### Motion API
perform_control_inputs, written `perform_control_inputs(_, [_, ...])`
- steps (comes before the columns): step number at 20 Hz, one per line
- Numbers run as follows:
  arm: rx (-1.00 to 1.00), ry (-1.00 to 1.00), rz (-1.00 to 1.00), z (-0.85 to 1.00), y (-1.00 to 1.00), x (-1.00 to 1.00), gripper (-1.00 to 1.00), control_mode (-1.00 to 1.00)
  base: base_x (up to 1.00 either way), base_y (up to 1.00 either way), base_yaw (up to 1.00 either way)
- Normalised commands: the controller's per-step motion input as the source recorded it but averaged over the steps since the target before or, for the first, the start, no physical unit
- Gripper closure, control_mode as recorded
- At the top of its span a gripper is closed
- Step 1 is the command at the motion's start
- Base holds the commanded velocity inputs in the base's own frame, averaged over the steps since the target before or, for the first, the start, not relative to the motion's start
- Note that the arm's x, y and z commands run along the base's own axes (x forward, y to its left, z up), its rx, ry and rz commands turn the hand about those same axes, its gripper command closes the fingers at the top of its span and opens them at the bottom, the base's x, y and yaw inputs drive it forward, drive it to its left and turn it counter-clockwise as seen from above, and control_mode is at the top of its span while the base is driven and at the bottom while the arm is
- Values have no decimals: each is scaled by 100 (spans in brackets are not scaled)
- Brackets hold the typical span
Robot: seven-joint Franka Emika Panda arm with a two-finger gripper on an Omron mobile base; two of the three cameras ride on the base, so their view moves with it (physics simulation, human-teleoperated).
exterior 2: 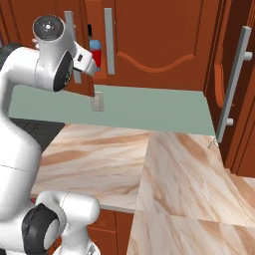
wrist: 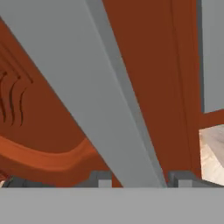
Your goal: Open the cabinet directly in front. Then move the liquor and the mug to the dining counter with the candle on it.
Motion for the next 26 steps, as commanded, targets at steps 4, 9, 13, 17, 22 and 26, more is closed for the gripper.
perform_control_inputs(4, [11,-4,0,0,84,-98,100,-100,0,0,0])
perform_control_inputs(9, [5,-10,0,0,91,-83,100,-100,0,0,0])
perform_control_inputs(13, [0,-7,0,0,95,-74,100,-100,0,0,0])
perform_control_inputs(17, [0,-8,-2,0,66,-34,100,-100,0,0,0])
perform_control_inputs(22, [0,-1,-11,21,-8,-46,-100,-100,0,0,0])
perform_control_inputs(26, [4,-9,-4,44,-80,-85,-100,-100,0,0,0])
